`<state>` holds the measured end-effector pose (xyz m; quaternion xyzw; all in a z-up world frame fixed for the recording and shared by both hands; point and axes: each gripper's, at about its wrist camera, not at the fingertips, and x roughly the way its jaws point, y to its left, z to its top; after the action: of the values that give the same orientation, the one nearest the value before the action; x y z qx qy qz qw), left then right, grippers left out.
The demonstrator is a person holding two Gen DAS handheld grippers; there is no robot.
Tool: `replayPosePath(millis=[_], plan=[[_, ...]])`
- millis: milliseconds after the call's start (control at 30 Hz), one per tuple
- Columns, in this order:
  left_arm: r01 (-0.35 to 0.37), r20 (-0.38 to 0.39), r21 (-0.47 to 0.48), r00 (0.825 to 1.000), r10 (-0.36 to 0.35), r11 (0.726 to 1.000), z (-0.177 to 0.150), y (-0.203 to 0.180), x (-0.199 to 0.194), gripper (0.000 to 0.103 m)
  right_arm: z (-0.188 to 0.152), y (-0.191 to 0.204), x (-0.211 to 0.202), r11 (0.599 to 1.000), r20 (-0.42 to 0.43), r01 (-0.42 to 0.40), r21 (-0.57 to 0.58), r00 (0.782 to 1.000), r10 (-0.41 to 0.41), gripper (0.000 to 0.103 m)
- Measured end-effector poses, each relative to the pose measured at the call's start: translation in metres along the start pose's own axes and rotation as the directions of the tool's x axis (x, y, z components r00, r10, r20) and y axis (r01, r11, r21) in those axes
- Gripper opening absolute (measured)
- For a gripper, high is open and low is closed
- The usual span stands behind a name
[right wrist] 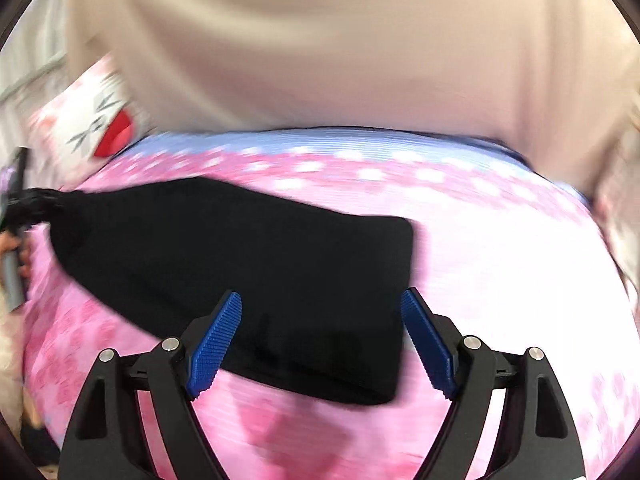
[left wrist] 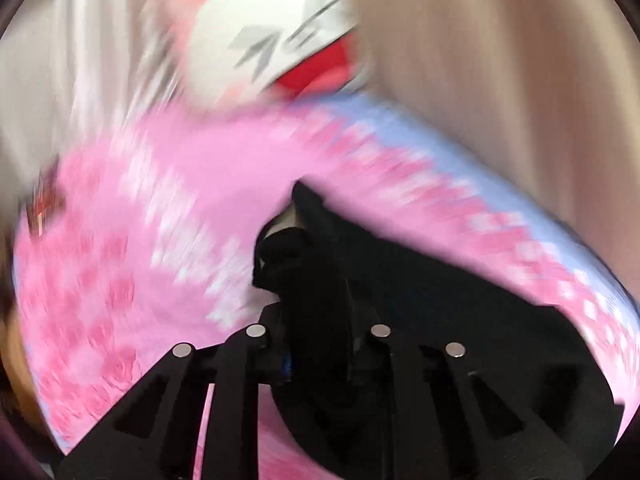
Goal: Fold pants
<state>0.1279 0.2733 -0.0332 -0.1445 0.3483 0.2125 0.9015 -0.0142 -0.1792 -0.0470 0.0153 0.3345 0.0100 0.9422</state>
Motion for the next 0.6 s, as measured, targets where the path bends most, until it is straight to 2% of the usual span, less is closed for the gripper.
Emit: replayPosePath(millis=[33,67,100,133,200,267,300,367,433,500,533,567,600], plan=[[0.052,0.058,0.081,0.997,-0.057,0.995,0.003,-0.034,-0.032,0.015,-0.001,-0.014,-0.001,0.999,0.001,0.020,0.032,1.000,-0.020,0.080],[0.093,0.082,0.128,0.991,-0.104,0.987,0.003,-0.054,-0.051,0.015,-0.002,-0.028,-0.002,0.997,0.005,0.038,0.063,0.999,-0.038,0.080],[0.164,0.101,0.218,0.977,-0.189,0.962,-0.002,-0.090,-0.079,0.015,-0.003,-0.039,-0.002,0.994,0.008,0.051,0.092,0.999,-0.052,0.080],[0.200,0.107,0.268,0.966,-0.236,0.942,-0.008,-0.112,-0.097,0.015,-0.003,-0.048,-0.003,0.992,0.008,0.058,0.110,0.998,-0.060,0.080],[0.267,0.109,0.387,0.937,-0.331,0.883,-0.031,-0.161,-0.133,0.016,-0.005,-0.068,-0.007,0.987,0.017,0.074,0.145,0.997,-0.077,0.080],[0.358,0.040,0.485,0.902,-0.429,0.798,-0.066,-0.214,-0.156,0.016,-0.009,-0.082,-0.011,0.983,0.019,0.083,0.161,0.996,-0.087,0.080],[0.387,0.004,0.507,0.892,-0.451,0.770,-0.080,-0.229,-0.160,0.016,-0.012,-0.091,-0.013,0.982,0.019,0.086,0.170,0.996,-0.091,0.080],[0.449,-0.110,0.563,0.873,-0.476,0.694,-0.124,-0.271,-0.160,0.016,-0.019,-0.102,-0.017,0.979,0.010,0.085,0.183,0.996,-0.088,0.080],[0.465,-0.191,0.602,0.873,-0.448,0.650,-0.161,-0.297,-0.151,0.016,-0.024,-0.111,-0.020,0.977,0.007,0.087,0.192,0.996,-0.090,0.080],[0.451,-0.237,0.631,0.887,-0.396,0.631,-0.193,-0.312,-0.139,0.017,-0.028,-0.117,-0.018,0.978,0.000,0.080,0.194,0.997,-0.081,0.080],[0.405,-0.211,0.659,0.908,-0.361,0.634,-0.210,-0.315,-0.138,0.018,-0.030,-0.118,-0.018,0.977,-0.001,0.084,0.195,0.996,-0.085,0.080],[0.374,-0.184,0.676,0.920,-0.346,0.635,-0.216,-0.314,-0.140,0.021,-0.030,-0.120,-0.017,0.979,-0.006,0.086,0.187,0.996,-0.087,0.080],[0.370,-0.171,0.683,0.919,-0.355,0.629,-0.220,-0.311,-0.146,0.036,-0.031,-0.118,-0.016,0.980,-0.009,0.085,0.179,0.996,-0.085,0.080]])
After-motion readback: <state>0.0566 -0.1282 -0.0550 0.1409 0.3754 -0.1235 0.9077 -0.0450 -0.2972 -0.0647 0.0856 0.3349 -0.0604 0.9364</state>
